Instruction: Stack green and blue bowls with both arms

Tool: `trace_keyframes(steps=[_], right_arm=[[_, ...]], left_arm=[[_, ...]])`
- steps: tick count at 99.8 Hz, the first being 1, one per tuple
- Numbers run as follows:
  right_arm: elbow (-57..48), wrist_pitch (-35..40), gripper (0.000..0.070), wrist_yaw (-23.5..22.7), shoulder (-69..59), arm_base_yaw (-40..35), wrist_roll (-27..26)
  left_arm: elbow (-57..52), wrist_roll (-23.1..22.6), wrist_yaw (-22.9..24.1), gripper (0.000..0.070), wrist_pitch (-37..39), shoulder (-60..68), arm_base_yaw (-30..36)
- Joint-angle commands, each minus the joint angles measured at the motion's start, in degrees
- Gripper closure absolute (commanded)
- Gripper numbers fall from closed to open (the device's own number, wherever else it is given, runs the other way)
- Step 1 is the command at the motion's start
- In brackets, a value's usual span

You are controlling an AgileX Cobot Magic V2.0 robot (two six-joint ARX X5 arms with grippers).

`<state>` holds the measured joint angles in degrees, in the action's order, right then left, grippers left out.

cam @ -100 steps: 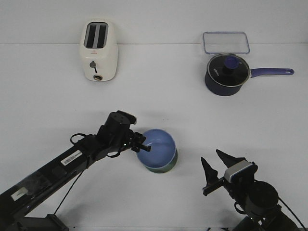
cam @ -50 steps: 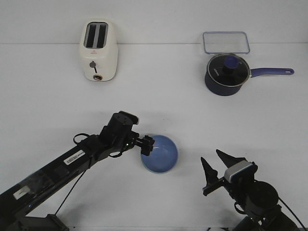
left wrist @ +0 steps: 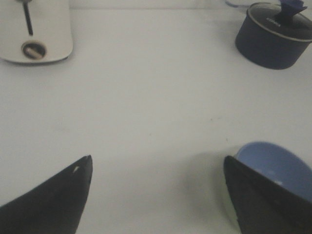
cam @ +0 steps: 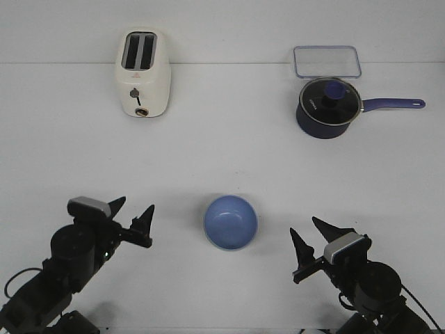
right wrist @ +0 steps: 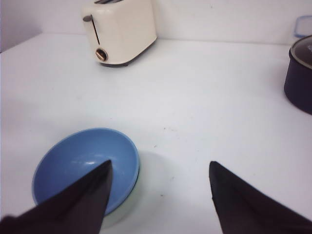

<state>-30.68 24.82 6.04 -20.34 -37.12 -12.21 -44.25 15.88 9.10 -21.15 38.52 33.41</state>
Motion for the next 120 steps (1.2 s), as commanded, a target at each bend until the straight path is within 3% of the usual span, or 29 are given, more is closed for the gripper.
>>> trace_keyframes(steps=[1,16,20,24,30,31,35,109,120], right_arm=[[-0.2,-0.3,0.0291,0.0,0.0,-0.5,0.3],[-0.2,0.2,0.0294,0.0,0.0,-0.5,0.3],[-0.2,0.3,0.0321,0.0,0.0,-0.5,0.3],[-0.2,0.5,0.0412,0.0,0.0,-0.5,0.3],[-0.2,1.0,0.0658,0.0,0.0,-0.5,0.3],[-0.2,1.0,0.0700,0.0,0.0,-0.5,0.4],[-0.2,1.1,0.0694,0.1,0.0,-0.5,0.6],[-0.3,0.9,0.0695,0.0,0.5,-0.5,-0.3],[-0.3,0.9,0.0695,0.0,0.5,-0.5,-0.3]], left_arm=[[4.6,4.3,0.3,0.0197,0.9,-3.5,0.3],[11.1,5.5,0.3,0.0200,1.0,-9.0,0.3],[11.8,5.5,0.3,0.0226,0.9,-9.5,0.3],[11.8,5.4,0.3,0.0342,0.5,-9.5,0.3],[11.8,5.3,-0.2,0.0672,0.3,-9.4,0.3],[11.8,5.2,-0.2,0.0700,0.3,-9.3,0.3],[11.8,5.2,-0.3,0.0677,0.4,-9.3,0.3],[11.8,5.1,-0.3,0.0685,0.6,-14.9,0.3],[12.2,-2.7,-0.2,0.0685,0.4,-17.4,-1.3]])
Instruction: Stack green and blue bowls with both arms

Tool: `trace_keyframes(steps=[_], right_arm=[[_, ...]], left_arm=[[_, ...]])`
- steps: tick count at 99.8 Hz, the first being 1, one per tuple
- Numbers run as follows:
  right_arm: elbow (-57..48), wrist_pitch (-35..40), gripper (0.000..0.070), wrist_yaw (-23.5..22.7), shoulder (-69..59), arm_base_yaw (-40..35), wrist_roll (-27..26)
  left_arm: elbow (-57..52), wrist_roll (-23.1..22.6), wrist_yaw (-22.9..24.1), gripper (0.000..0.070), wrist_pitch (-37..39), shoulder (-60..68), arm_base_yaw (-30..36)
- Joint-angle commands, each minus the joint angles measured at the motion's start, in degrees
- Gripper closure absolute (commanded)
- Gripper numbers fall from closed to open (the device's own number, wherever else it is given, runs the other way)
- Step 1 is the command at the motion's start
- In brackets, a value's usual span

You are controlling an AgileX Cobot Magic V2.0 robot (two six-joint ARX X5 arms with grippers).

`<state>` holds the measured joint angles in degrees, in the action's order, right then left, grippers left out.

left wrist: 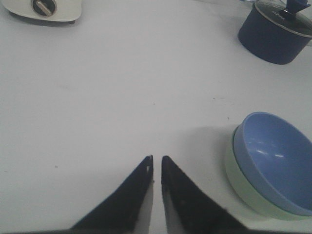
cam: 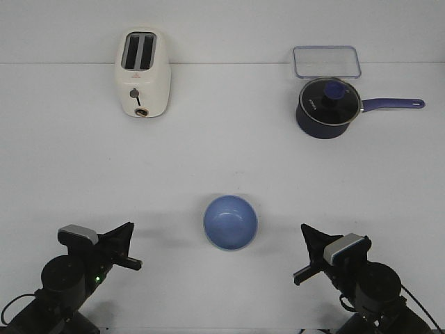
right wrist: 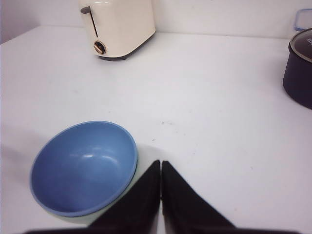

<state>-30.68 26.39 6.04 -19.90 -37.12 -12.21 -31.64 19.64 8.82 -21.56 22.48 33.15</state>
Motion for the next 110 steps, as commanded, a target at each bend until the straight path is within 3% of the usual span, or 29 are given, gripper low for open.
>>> trace_keyframes(steps=[1,10,24,38,62,110], right_arm=[[-0.3,-0.6,0.0695,0.0,0.0,-0.5,-0.3],[-0.3,-0.6,0.0695,0.0,0.0,-0.5,-0.3],[-0.3,-0.6,0.0695,0.0,0.0,-0.5,-0.3],[-0.3,-0.6,0.0695,0.0,0.0,-0.5,-0.3],[-0.3,-0.6,0.0695,0.0,0.0,-0.5,-0.3],[-0.3,-0.7,0.0695,0.0,0.0,-0.5,-0.3]], left_arm=[[-0.2,-7.4,0.1,0.0685,1.1,-1.6,-1.4],[4.3,-13.2,-1.6,0.0685,7.5,-5.5,-7.3],[15.8,-18.8,-8.4,0.0685,18.9,-13.8,-20.3],[24.0,-20.8,-9.3,0.0685,21.7,-20.5,-27.6],[31.0,-20.9,-9.3,0.0685,24.9,-22.3,-29.7],[30.8,-20.3,-9.3,0.0685,23.3,-22.3,-29.9]])
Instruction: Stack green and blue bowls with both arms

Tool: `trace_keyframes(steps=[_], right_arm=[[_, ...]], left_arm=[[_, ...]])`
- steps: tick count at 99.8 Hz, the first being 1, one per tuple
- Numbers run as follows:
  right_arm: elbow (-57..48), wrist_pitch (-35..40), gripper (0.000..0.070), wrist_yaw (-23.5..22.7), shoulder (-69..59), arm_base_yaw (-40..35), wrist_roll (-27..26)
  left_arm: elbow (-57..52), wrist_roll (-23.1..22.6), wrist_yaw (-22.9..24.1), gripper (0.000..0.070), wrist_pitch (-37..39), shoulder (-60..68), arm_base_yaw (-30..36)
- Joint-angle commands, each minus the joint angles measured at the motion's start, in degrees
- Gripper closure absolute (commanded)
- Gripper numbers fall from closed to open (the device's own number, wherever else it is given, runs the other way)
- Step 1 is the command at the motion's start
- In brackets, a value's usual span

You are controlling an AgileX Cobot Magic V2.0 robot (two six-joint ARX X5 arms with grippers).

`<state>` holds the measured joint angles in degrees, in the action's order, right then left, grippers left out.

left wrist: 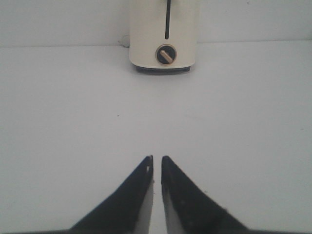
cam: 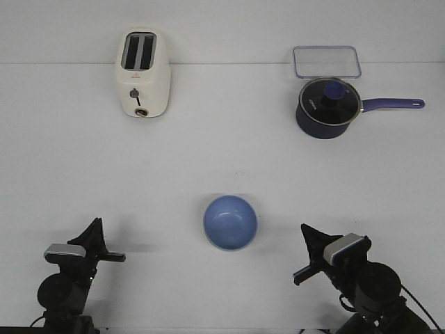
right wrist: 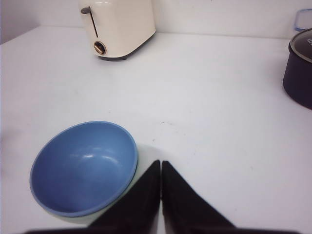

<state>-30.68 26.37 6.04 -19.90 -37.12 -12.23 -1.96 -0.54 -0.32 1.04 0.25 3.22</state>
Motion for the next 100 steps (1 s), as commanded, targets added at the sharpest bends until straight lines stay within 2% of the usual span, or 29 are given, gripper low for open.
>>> trace_keyframes(steps=[1,38,49,64,74,85,100], right_arm=[[-0.3,-0.6,0.0695,0.0,0.0,-0.5,-0.3],[-0.3,-0.6,0.0695,0.0,0.0,-0.5,-0.2],[-0.2,-0.6,0.0695,3.0,0.4,1.0,4.2],[2.5,-2.1,0.0695,2.4,1.2,10.1,9.3],[9.9,-10.2,0.0695,0.8,4.6,19.6,11.6],[19.3,-19.1,0.0695,-4.8,9.9,29.1,11.1],[27.6,-23.8,0.0695,-6.3,16.0,36.3,8.8]], left_arm=[[1.2,-0.1,-0.2,0.0685,0.7,-0.1,0.0],[1.2,-0.1,-0.2,0.0685,0.7,-0.1,0.0],[1.2,-0.1,-0.2,0.0685,0.7,-0.1,0.0],[1.2,-0.1,-0.2,0.0685,0.7,-0.1,0.0],[1.2,-0.1,-0.2,0.0685,0.7,-0.1,0.0],[1.2,-0.1,-0.2,0.0685,0.7,-0.1,0.0],[1.2,-0.1,-0.2,0.0685,0.7,-0.1,0.0]])
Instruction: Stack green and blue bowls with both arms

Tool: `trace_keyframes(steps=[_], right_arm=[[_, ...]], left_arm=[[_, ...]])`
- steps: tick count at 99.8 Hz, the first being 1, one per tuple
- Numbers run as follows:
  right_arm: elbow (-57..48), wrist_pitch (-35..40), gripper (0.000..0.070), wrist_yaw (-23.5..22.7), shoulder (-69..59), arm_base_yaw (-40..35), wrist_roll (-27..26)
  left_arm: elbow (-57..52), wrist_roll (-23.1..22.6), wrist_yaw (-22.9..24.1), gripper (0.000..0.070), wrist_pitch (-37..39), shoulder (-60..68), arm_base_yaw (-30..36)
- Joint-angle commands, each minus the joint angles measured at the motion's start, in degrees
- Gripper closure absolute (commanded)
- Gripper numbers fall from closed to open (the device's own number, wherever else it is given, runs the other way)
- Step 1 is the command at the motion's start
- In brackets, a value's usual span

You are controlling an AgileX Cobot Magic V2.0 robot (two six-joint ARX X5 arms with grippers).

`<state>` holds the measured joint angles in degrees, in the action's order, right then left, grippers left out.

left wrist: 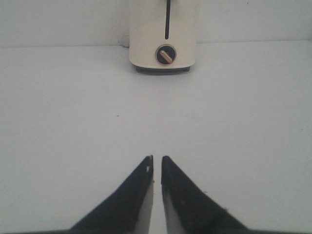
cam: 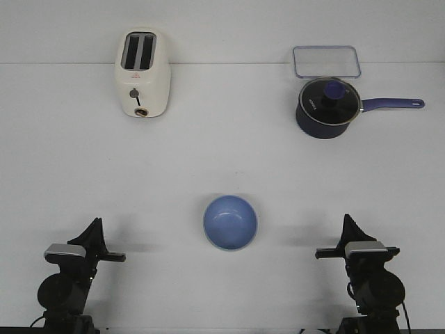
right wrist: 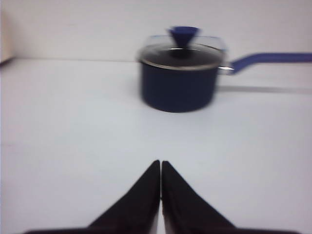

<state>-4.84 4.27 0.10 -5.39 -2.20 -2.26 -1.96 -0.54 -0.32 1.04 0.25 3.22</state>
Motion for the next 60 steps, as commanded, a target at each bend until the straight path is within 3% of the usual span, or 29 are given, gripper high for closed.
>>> trace_keyframes(steps=[1,60], right_arm=[[2.3,-1.7,0.0695,-0.3,2.0,1.8,-1.2],[4.1,-1.1,0.0695,-0.1,5.3,3.3,0.3]], left_arm=[[1.2,-0.1,-0.2,0.0685,0.7,-0.1,0.0],[1.2,-0.1,-0.2,0.0685,0.7,-0.1,0.0]])
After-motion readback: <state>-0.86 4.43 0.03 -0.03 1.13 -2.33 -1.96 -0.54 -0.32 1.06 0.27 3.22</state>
